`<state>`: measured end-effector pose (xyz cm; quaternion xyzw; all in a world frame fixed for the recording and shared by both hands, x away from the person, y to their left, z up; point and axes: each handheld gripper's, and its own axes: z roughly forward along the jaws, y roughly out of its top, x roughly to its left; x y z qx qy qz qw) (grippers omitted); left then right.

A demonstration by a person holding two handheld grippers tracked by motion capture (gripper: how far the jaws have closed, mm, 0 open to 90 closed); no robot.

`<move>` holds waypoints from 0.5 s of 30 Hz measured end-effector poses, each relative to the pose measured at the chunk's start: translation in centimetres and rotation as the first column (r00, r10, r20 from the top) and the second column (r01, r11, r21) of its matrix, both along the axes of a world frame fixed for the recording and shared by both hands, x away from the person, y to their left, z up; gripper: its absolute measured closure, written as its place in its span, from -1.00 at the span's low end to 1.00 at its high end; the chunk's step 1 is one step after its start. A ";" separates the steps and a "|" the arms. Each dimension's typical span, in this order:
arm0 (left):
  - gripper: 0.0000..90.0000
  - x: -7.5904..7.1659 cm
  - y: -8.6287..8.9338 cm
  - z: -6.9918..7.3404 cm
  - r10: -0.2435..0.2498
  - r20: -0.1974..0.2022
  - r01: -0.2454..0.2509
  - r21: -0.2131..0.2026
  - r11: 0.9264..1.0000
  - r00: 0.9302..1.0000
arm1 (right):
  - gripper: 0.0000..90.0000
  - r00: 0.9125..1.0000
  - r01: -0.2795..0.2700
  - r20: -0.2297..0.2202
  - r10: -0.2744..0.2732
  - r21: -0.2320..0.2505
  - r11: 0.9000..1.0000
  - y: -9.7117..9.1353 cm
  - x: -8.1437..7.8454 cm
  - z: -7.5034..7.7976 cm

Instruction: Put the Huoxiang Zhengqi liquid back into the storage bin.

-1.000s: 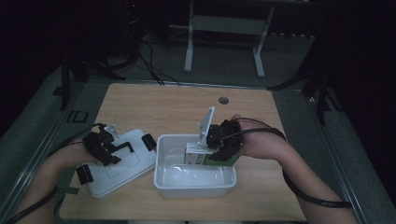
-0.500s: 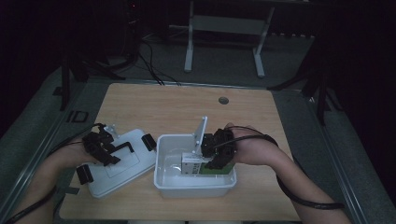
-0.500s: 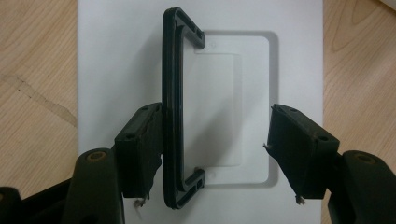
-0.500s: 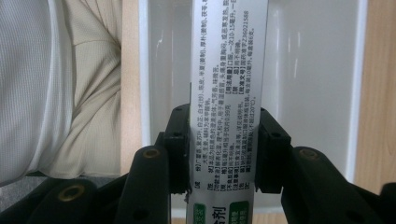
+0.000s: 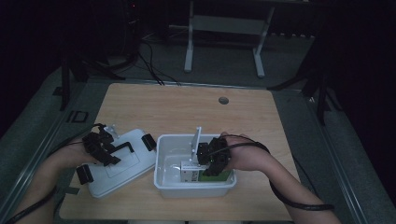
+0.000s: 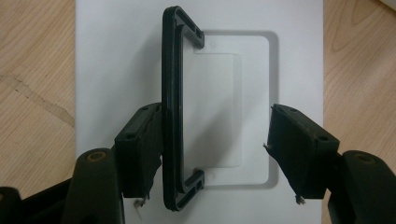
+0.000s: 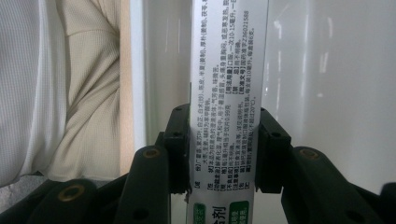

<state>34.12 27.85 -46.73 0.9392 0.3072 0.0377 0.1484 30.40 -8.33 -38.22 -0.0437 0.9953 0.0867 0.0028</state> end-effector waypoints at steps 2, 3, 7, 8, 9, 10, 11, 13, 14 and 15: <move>-0.19 0.0 0.0 0.0 0.000 0.000 0.000 0.000 1.000 1.000 | 0.42 1.000 -0.003 -0.006 0.003 0.003 1.000 0.0 0.1 -0.6; -0.19 0.0 0.0 -0.1 -0.001 0.000 0.001 0.001 1.000 1.000 | 0.42 1.000 -0.002 -0.011 0.002 -0.001 1.000 0.0 0.1 -0.9; -0.19 0.0 0.0 -0.1 -0.001 0.002 0.001 0.004 1.000 1.000 | 0.42 1.000 -0.005 -0.018 0.004 -0.019 1.000 0.2 0.1 -2.1; -0.19 0.0 0.0 -0.1 -0.001 0.002 0.001 0.003 1.000 1.000 | 0.42 1.000 -0.008 -0.022 0.007 -0.020 1.000 0.3 0.2 -2.3; -0.19 0.0 -0.1 -0.1 -0.002 0.001 0.002 0.002 1.000 1.000 | 0.42 1.000 -0.009 -0.026 0.008 -0.022 1.000 0.3 0.2 -2.6; -0.19 0.0 -0.1 -0.1 -0.001 0.002 0.001 0.002 1.000 1.000 | 0.42 1.000 -0.005 -0.030 0.004 -0.030 1.000 0.4 0.2 -2.8; -0.19 0.1 -0.1 -0.2 -0.002 0.002 0.002 0.002 1.000 1.000 | 0.42 1.000 -0.006 -0.030 0.005 -0.034 0.999 0.4 0.2 -3.1; -0.19 0.1 0.0 -0.2 -0.002 0.002 0.002 0.003 1.000 1.000 | 0.42 1.000 -0.005 -0.031 0.004 -0.039 0.999 0.5 0.3 -3.6; -0.19 0.1 0.0 -0.2 -0.003 0.003 0.003 0.002 1.000 1.000 | 0.42 0.999 -0.007 -0.032 0.005 -0.045 0.999 0.5 0.3 -3.9; -0.19 0.1 0.0 -0.2 -0.003 0.002 0.003 0.000 1.000 1.000 | 0.42 0.999 -0.005 -0.032 0.003 -0.051 0.999 0.5 0.3 -4.1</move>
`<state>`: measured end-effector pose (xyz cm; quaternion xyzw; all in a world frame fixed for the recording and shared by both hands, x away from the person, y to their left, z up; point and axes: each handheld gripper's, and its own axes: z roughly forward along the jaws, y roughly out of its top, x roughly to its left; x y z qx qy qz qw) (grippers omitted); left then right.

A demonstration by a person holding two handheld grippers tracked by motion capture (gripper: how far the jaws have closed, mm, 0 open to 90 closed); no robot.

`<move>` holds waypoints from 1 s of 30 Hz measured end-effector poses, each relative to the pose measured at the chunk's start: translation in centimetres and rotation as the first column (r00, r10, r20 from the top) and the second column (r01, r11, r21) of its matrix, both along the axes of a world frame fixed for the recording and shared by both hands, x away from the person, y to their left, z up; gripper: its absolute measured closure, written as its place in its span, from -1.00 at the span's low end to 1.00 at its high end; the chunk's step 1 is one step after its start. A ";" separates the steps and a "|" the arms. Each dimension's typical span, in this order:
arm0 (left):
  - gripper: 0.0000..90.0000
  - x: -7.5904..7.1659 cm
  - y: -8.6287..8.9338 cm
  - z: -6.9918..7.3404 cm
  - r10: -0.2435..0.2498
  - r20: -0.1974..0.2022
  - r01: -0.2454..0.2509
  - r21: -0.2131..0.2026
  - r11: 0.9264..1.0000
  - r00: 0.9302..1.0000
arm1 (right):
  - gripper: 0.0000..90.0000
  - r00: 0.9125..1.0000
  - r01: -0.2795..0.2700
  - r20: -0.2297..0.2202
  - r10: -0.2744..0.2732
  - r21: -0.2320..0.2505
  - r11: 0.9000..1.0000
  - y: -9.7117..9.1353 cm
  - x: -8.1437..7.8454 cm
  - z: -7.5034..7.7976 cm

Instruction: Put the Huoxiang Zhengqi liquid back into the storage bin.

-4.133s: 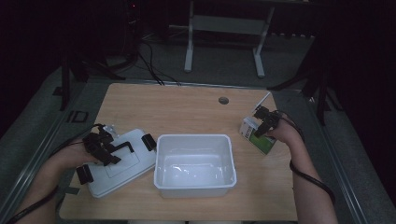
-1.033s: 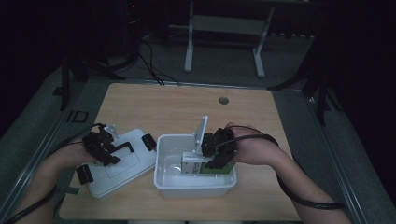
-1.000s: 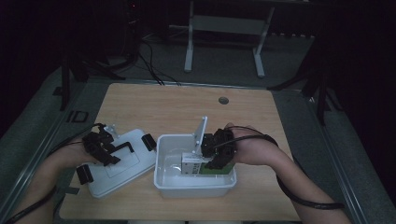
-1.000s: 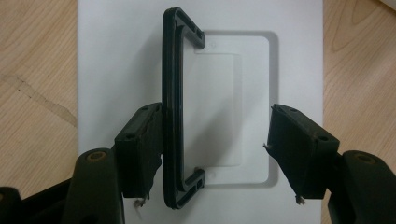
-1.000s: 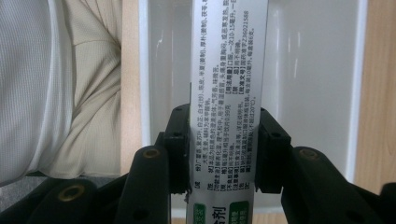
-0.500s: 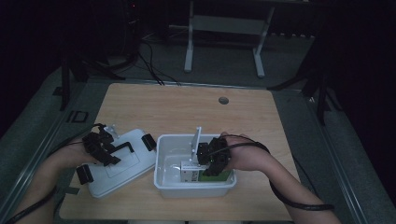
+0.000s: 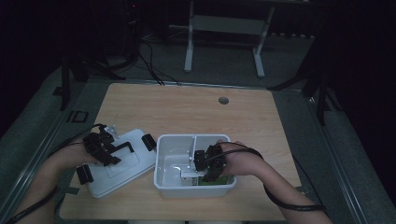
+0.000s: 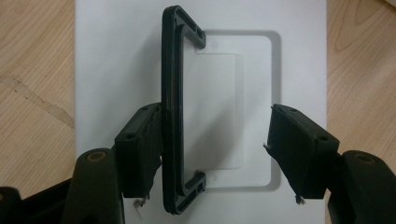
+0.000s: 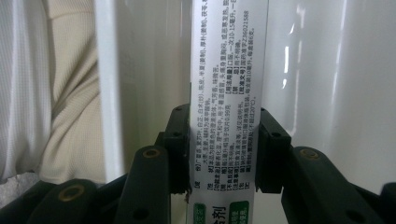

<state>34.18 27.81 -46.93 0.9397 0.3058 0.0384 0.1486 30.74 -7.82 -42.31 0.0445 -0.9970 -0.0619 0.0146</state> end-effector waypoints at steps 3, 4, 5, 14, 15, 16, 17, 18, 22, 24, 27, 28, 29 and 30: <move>-0.19 0.0 0.0 0.0 0.000 0.001 0.000 0.000 1.000 1.000 | 0.42 1.000 0.002 -0.012 -0.002 -0.008 1.000 0.0 0.1 -0.6; -0.19 0.0 0.0 0.0 0.000 0.001 0.000 0.000 1.000 1.000 | 0.41 1.000 0.003 -0.014 -0.003 -0.007 1.000 0.0 0.1 -0.8; -0.19 0.0 0.0 0.0 0.001 0.001 -0.001 0.000 1.000 1.000 | 0.41 1.000 -0.001 -0.013 0.001 -0.006 1.000 -0.1 0.1 -1.0; -0.19 0.0 -0.1 -0.1 0.005 -0.001 -0.005 -0.004 1.000 1.000 | 0.41 1.000 0.012 -0.022 -0.012 -0.011 1.000 -0.3 0.4 -2.3; -0.19 0.0 -0.1 -0.1 0.004 -0.001 -0.004 -0.003 1.000 1.000 | 0.41 1.000 0.010 -0.020 -0.010 -0.011 1.000 -0.3 0.5 -2.4; -0.19 0.0 -0.1 -0.1 0.004 0.000 -0.004 -0.003 1.000 1.000 | 0.40 1.000 0.011 -0.020 -0.012 -0.015 1.000 -0.4 0.5 -2.5; -0.19 0.0 -0.1 -0.1 0.002 0.000 -0.002 -0.002 1.000 1.000 | 0.40 1.000 0.012 -0.022 -0.012 -0.014 1.000 -0.5 0.6 -2.6; -0.19 0.0 -0.1 -0.1 0.001 0.000 -0.001 -0.001 1.000 1.000 | 0.40 1.000 0.014 -0.024 -0.014 -0.012 1.000 -0.6 0.6 -2.6; -0.19 0.1 -0.2 -0.2 0.001 0.000 -0.001 0.005 1.000 1.000 | 0.39 0.999 0.018 -0.029 -0.019 -0.016 1.000 -0.6 0.6 -2.7; -0.19 0.1 -0.3 -0.2 0.001 0.000 -0.001 0.003 1.000 1.000 | 0.37 0.999 0.017 -0.034 -0.018 -0.022 1.000 -0.6 0.6 -2.7; -0.19 0.1 -0.3 -0.1 -0.001 -0.001 0.001 0.002 1.000 1.000 | 0.35 0.999 0.009 -0.038 -0.010 -0.025 1.000 -0.6 0.5 -2.5; -0.19 0.1 -0.3 -0.1 -0.001 0.000 0.001 0.005 1.000 1.000 | 0.33 0.999 0.011 -0.040 -0.012 -0.025 1.000 -0.6 0.5 -2.4; -0.19 0.0 -0.3 -0.1 -0.001 -0.001 0.001 0.004 1.000 1.000 | 0.33 0.999 0.009 -0.036 -0.009 -0.018 1.000 -0.6 0.5 -2.2; -0.19 0.0 -0.3 -0.1 -0.003 0.000 0.003 0.004 1.000 1.000 | 0.33 0.999 0.010 -0.033 -0.010 -0.015 1.000 -0.7 0.4 -1.9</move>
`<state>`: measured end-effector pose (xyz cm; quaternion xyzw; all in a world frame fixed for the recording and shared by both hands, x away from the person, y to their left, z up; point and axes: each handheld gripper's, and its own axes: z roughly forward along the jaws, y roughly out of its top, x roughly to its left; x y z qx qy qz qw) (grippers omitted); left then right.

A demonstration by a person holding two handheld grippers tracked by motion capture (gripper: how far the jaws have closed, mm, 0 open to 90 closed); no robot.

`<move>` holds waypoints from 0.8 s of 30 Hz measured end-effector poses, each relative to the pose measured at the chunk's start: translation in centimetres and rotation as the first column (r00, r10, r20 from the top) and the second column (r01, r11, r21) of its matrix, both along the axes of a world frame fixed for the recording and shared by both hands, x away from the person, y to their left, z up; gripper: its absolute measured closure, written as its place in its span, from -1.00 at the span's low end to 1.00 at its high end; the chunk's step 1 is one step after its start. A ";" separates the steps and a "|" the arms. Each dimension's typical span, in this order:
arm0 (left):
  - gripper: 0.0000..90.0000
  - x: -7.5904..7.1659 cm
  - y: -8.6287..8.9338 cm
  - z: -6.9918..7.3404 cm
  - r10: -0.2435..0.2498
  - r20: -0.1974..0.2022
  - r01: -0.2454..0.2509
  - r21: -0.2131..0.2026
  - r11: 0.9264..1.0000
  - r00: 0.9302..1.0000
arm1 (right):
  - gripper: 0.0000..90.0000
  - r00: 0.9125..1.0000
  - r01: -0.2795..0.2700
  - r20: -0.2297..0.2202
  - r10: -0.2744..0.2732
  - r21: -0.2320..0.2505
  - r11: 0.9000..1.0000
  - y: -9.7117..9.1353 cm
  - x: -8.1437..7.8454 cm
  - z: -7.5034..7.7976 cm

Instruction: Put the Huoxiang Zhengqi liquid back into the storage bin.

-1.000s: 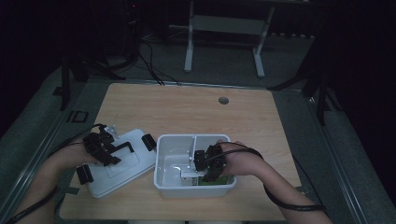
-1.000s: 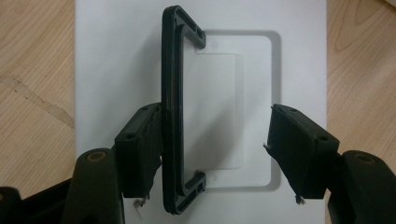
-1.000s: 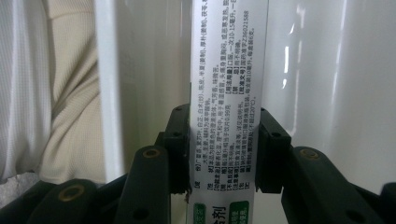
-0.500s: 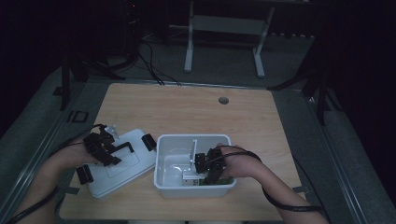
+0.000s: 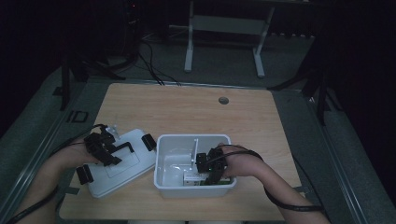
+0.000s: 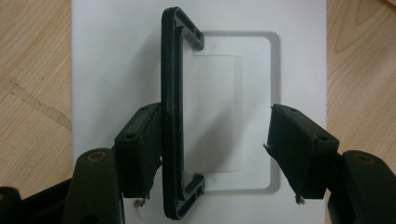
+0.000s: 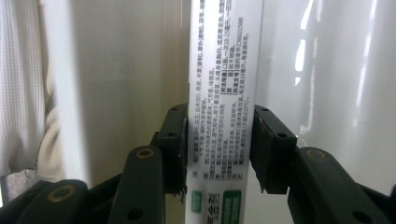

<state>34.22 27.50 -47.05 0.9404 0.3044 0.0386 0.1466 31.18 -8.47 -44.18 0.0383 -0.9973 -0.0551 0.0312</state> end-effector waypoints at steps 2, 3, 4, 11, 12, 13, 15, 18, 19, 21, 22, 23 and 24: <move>-0.19 0.0 0.0 0.0 0.000 0.001 0.000 0.002 1.000 1.000 | 0.32 1.000 -0.005 0.000 0.005 0.015 1.000 -0.1 0.0 0.6; -0.19 0.0 -0.1 0.0 -0.001 0.001 0.001 0.001 1.000 1.000 | 0.31 1.000 -0.002 -0.001 0.002 0.017 1.000 -0.2 0.0 0.9; -0.19 0.0 -0.1 0.0 -0.002 0.001 0.002 0.003 1.000 1.000 | 0.30 1.000 0.000 0.000 0.000 0.018 1.000 -0.3 -0.1 1.2; -0.18 0.0 -0.2 0.1 -0.005 -0.005 0.005 -0.003 1.000 1.000 | 0.28 1.000 0.010 0.015 -0.011 0.045 0.999 -0.9 0.2 2.8; -0.18 0.0 -0.2 0.2 -0.007 -0.004 0.007 -0.004 1.000 1.000 | 0.28 1.000 0.013 0.019 -0.014 0.046 0.999 -1.1 0.2 3.0; -0.17 0.0 -0.2 0.2 -0.007 -0.005 0.007 -0.004 1.000 1.000 | 0.27 1.000 0.014 0.025 -0.016 0.049 0.999 -1.2 0.3 3.2; -0.14 0.1 -0.3 0.2 -0.006 -0.008 0.006 -0.004 1.000 1.000 | 0.27 0.999 0.022 0.030 -0.024 0.061 0.998 -1.6 0.5 3.5; -0.14 0.1 -0.3 0.2 -0.001 -0.006 0.001 -0.008 1.000 1.000 | 0.23 0.998 0.036 0.039 -0.039 0.077 0.996 -2.2 0.6 4.2; -0.14 0.2 -0.3 0.2 -0.005 -0.006 0.005 -0.012 1.000 1.000 | 0.22 0.998 0.033 0.048 -0.037 0.082 0.996 -2.4 0.7 4.4; -0.07 0.2 -0.3 0.2 -0.009 -0.014 0.009 -0.024 1.000 1.000 | 0.21 0.997 0.043 0.052 -0.048 0.094 0.995 -3.0 0.8 4.8; -0.07 0.2 -0.4 0.1 -0.007 -0.012 0.007 -0.022 1.000 1.000 | 0.21 0.997 0.045 0.057 -0.051 0.098 0.994 -3.3 0.9 5.0; -0.07 0.2 -0.4 0.1 -0.005 -0.012 0.005 -0.021 1.000 1.000 | 0.20 0.996 0.050 0.062 -0.057 0.099 0.994 -3.6 0.9 5.1; -0.07 0.2 -0.5 0.0 -0.008 -0.012 0.008 -0.016 1.000 1.000 | 0.20 0.996 0.053 0.069 -0.060 0.102 0.993 -3.9 1.0 5.3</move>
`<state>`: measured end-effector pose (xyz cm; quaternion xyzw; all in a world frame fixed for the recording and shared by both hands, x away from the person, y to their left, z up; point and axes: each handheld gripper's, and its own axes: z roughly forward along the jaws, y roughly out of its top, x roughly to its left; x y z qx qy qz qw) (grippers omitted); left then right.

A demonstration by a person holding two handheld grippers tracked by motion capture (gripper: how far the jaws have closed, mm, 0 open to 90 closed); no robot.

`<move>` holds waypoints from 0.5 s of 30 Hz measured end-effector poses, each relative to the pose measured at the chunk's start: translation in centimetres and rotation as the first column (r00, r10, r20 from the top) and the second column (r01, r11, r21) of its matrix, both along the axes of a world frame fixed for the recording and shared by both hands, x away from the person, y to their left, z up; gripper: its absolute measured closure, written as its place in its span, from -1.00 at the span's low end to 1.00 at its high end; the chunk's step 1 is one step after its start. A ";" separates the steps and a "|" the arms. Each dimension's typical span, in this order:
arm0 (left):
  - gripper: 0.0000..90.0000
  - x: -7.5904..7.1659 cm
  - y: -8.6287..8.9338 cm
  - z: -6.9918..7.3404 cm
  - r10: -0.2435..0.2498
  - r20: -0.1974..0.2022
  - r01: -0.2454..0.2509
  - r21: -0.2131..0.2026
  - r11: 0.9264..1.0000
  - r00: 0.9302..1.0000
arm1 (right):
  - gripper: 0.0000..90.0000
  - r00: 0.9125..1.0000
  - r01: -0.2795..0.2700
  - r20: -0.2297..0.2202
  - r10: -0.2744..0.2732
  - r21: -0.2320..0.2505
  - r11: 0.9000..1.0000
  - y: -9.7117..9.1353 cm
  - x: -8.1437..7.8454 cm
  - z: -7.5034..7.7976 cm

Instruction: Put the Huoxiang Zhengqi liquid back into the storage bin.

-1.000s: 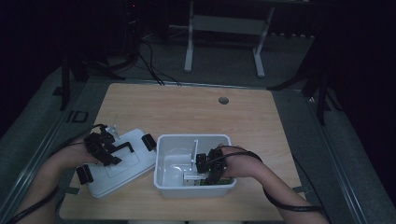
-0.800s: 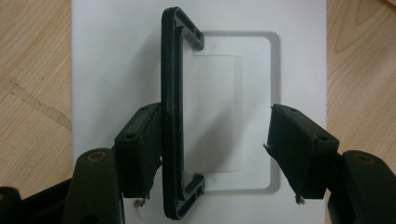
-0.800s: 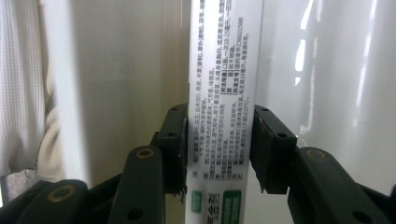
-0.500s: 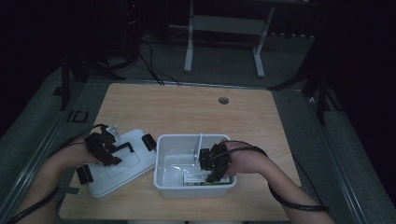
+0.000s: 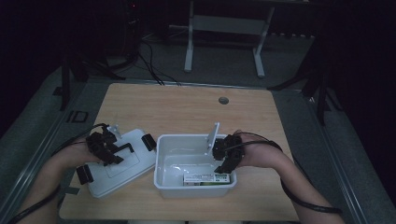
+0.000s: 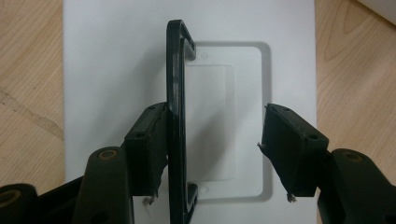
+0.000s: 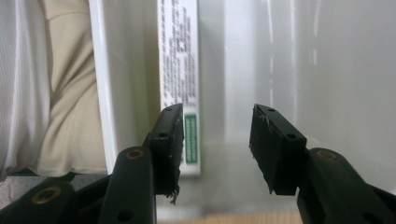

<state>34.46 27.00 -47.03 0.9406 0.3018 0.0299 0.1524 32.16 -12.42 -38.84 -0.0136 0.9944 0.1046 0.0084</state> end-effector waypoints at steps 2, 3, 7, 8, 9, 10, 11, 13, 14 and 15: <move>-0.06 0.0 -0.1 0.0 0.005 0.002 -0.005 0.001 1.000 1.000 | 0.18 1.000 0.008 0.001 -0.008 0.008 1.000 -0.4 0.0 0.2; -0.06 0.1 -0.1 -0.1 0.011 -0.004 -0.011 -0.003 1.000 1.000 | 0.17 1.000 0.017 0.005 -0.017 0.012 1.000 -0.7 0.1 0.4; 0.06 0.3 -0.2 -0.1 0.021 0.001 -0.021 0.006 1.000 1.000 | 0.11 0.998 0.061 0.017 -0.062 0.035 0.997 -2.7 0.3 1.3; 0.07 0.4 -0.3 -0.1 0.022 0.001 -0.022 0.011 1.000 1.000 | 0.10 0.997 0.074 0.020 -0.075 0.037 0.997 -3.2 0.4 1.4; 0.12 0.4 -0.3 -0.1 0.018 0.001 -0.018 0.009 1.000 1.000 | 0.09 0.996 0.085 0.021 -0.086 0.039 0.996 -3.6 0.4 1.5; 0.14 0.5 -0.3 -0.1 0.020 0.003 -0.020 0.008 1.000 1.000 | 0.07 0.995 0.094 0.022 -0.095 0.043 0.995 -4.1 0.5 1.5; 0.14 0.5 -0.4 -0.1 0.021 0.003 -0.021 0.012 1.000 1.000 | 0.05 0.994 0.104 0.032 -0.105 0.043 0.994 -4.5 0.5 1.5; 0.21 0.6 -0.4 -0.2 0.020 0.002 -0.020 0.016 1.000 1.000 | -0.02 0.991 0.129 0.039 -0.130 0.022 0.991 -5.5 0.6 1.3; 0.24 0.7 -0.4 -0.2 0.022 -0.004 -0.022 0.015 1.000 1.000 | -0.03 0.990 0.137 0.038 -0.138 0.025 0.990 -6.0 0.7 1.2; 0.27 0.7 -0.4 -0.2 0.021 -0.005 -0.021 0.018 1.000 1.000 | -0.07 0.988 0.148 0.035 -0.149 0.033 0.988 -6.6 0.8 1.1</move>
